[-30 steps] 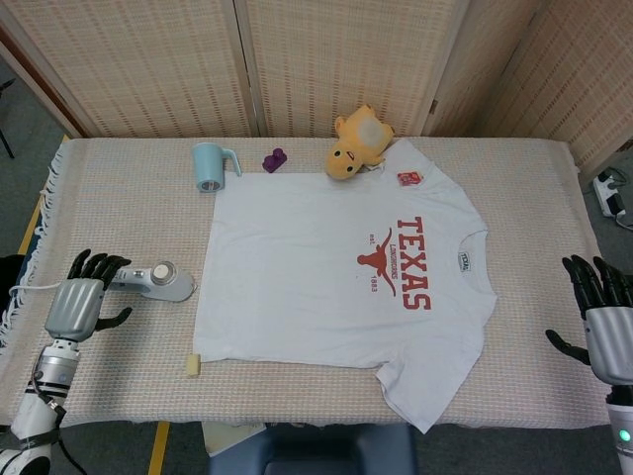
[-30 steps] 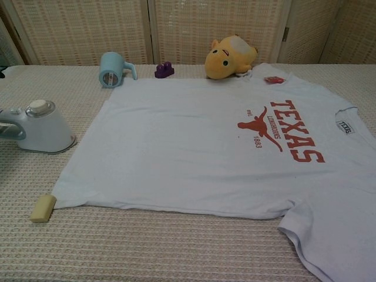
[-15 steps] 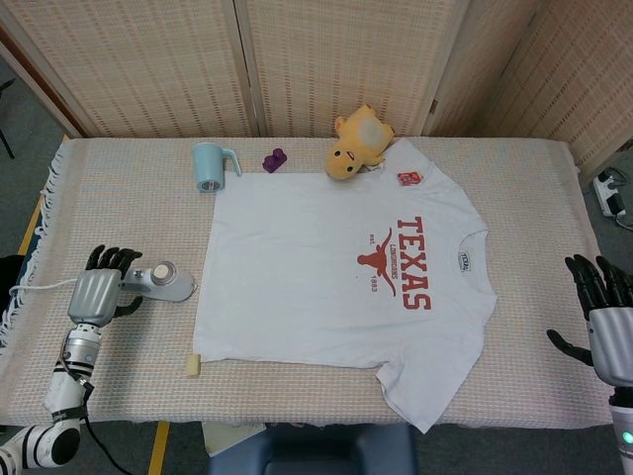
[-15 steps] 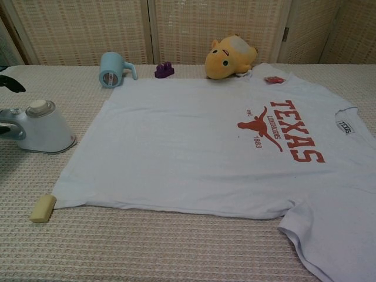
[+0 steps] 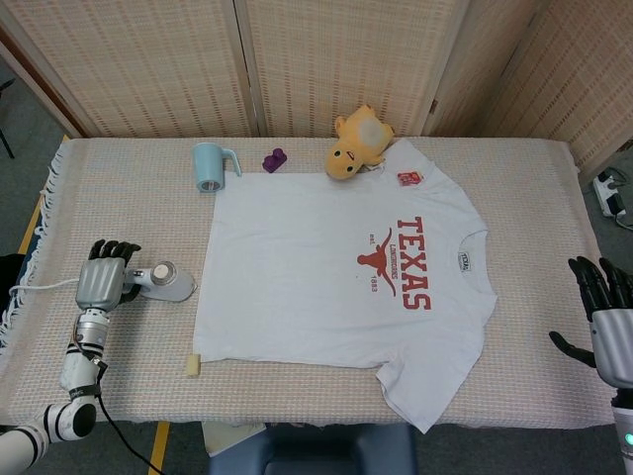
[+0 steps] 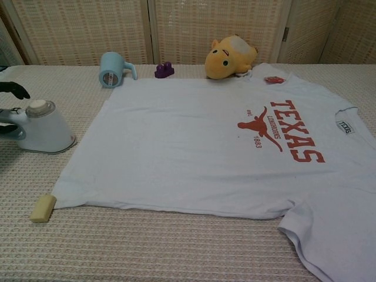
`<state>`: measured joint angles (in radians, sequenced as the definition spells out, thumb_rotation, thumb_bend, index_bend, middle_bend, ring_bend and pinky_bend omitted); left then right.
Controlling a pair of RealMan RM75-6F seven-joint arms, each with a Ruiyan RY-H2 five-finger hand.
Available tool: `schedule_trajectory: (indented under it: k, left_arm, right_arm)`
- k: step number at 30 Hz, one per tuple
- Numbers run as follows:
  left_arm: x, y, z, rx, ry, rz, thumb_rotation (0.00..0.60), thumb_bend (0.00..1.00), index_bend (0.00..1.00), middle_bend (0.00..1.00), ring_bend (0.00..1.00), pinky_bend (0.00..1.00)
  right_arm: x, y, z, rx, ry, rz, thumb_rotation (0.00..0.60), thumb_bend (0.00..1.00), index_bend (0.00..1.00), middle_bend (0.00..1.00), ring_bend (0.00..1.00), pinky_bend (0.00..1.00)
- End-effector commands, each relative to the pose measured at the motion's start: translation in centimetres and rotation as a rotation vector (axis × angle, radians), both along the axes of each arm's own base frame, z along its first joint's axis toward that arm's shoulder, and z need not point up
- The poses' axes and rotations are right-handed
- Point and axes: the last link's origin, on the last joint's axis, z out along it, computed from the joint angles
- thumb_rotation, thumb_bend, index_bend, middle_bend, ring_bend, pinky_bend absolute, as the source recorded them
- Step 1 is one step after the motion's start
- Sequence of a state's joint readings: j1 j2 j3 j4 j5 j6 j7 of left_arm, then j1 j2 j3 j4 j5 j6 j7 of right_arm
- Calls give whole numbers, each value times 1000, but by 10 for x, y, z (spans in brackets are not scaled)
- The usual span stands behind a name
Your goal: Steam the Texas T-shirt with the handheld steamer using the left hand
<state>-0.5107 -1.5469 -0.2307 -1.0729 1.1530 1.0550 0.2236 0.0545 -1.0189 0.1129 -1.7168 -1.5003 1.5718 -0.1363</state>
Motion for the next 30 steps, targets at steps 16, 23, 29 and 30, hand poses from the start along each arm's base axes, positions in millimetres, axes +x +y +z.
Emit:
schedule_trajectory:
  k: [16,23,29,30]
  left_arm:
    - [-11,18,-19,20,-58,18,600,402,621,631,479,317]
    - [-16,21,-29,5,-79,13,600,402,746,798,633,514]
    - [-20,22,-33,5,-146,5,600,379,839,907,737,642]
    - [-20,22,-32,10,-160,3,600,368,859,929,759,658]
  right_arm:
    - [-4,4,-2,-6,-17,-20,600,1,0,87,35,109]
    - [-5,4,-3,-5,-22,-29,600,2,0,88,37,110]
    - [-6,0,-16,68,-35,-47,600,2,0,100,39,120]
    - [-5,-1,-19,88,-40,-45,600,1,0,106,42,131]
